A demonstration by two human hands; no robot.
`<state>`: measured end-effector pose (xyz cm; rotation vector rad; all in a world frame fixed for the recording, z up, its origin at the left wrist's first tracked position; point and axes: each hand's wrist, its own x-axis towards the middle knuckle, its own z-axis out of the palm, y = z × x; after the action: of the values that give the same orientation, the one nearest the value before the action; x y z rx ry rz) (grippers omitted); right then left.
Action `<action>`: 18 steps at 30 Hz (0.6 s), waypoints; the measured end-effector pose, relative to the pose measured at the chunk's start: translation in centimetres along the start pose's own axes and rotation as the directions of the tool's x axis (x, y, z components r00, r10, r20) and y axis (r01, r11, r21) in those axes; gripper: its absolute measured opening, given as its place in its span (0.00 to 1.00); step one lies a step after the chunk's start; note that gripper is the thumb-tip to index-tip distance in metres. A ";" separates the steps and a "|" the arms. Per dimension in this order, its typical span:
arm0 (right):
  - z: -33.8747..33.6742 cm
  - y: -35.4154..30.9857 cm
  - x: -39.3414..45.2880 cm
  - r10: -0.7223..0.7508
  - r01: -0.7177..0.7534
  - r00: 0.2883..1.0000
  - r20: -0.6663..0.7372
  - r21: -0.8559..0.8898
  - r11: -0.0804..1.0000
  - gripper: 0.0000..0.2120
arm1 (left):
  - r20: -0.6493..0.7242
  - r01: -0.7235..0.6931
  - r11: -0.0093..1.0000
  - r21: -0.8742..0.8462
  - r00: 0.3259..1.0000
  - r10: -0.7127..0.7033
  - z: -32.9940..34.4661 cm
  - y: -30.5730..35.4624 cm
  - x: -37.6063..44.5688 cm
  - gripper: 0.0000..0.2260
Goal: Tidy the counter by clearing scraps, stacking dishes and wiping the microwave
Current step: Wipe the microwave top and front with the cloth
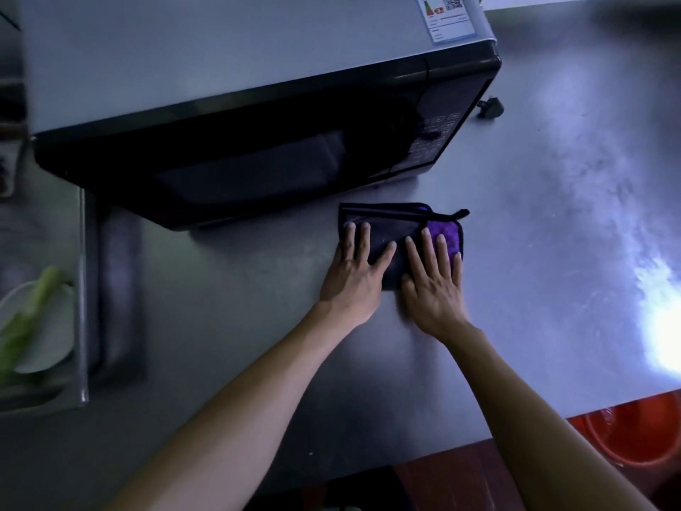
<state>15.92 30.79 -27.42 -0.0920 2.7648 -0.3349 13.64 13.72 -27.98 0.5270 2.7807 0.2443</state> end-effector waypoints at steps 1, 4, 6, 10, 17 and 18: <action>0.5 -0.7 -0.8 0.001 -0.001 1.000 0.004 -0.003 1.000 0.32 | 0.006 0.001 1.000 -0.004 1.000 -0.001 0.2 -0.3 -1.2 0.30; 1.8 -3.2 -3.2 -0.004 0.004 1.000 0.018 -0.002 1.000 0.31 | 0.028 0.006 1.000 -0.006 1.000 -0.005 0.5 -1.7 -4.7 0.31; 2.7 -5.2 -4.6 -0.011 0.011 1.000 0.024 0.006 1.000 0.31 | 0.041 0.019 1.000 -0.005 0.999 -0.018 0.4 -2.9 -7.2 0.30; 4.7 -9.5 -7.5 -0.059 0.060 0.998 0.037 -0.018 0.998 0.30 | 0.047 0.070 0.997 -0.042 0.997 -0.068 0.5 -5.3 -13.0 0.27; 7.1 -15.3 -12.1 -0.125 0.126 0.992 0.027 -0.023 0.992 0.28 | 0.012 0.134 0.989 -0.060 0.991 -0.134 1.0 -8.1 -21.5 0.25; 7.3 -15.7 -12.6 -0.125 0.126 0.992 0.030 -0.026 0.992 0.27 | 0.009 0.136 0.989 -0.057 0.991 -0.136 1.1 -8.1 -22.3 0.24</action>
<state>30.60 15.27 -25.99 -0.2761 2.7424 -0.3243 31.10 -2.11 -25.08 0.3220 2.7808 0.2914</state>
